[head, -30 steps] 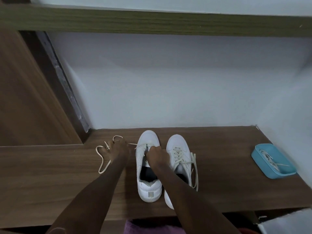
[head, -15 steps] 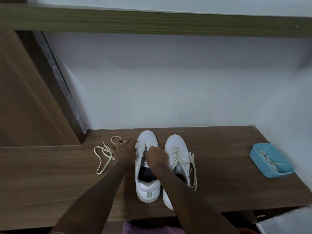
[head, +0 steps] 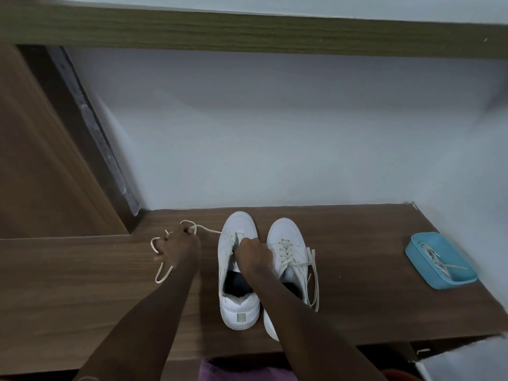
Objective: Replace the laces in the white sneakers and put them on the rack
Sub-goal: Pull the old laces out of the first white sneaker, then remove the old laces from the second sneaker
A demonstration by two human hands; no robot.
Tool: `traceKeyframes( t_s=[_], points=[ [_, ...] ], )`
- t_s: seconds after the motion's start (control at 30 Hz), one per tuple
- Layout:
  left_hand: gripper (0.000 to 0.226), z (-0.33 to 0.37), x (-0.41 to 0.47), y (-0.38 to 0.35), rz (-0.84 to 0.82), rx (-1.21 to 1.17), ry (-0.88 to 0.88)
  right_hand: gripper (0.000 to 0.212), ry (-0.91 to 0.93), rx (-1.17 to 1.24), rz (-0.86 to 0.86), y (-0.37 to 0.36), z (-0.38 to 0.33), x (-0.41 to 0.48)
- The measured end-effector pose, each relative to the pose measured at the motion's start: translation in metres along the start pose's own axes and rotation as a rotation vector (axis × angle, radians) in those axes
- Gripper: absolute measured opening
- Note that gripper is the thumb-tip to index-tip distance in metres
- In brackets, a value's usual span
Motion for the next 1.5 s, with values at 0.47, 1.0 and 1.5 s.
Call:
traceKeyframes(
  t_s=[0.47,1.0,1.5],
  points=[
    [0.032,-0.056,0.046,0.016,-0.161,0.154,-0.060,0.027,-0.032,-0.084,-0.037,0.013,-0.016,0.005],
    [0.018,-0.071,0.081,0.023,-0.512,0.349,-0.042,0.105,0.316,0.114,-0.387,-0.045,-0.124,0.054],
    [0.063,-0.068,0.051,0.006,-0.620,0.159,-0.437,0.020,0.422,0.089,-0.110,-0.084,-0.117,0.040]
  ],
)
Point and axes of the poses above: each hand's wrist, its own x-axis towards the middle knuckle, its own y-axis out of the back of the hand, z = x × y, the point moved 4 cm from there along x, towards the middle knuckle, and after that the axes turned 5 degrees about -x, right-handed, at the moved point
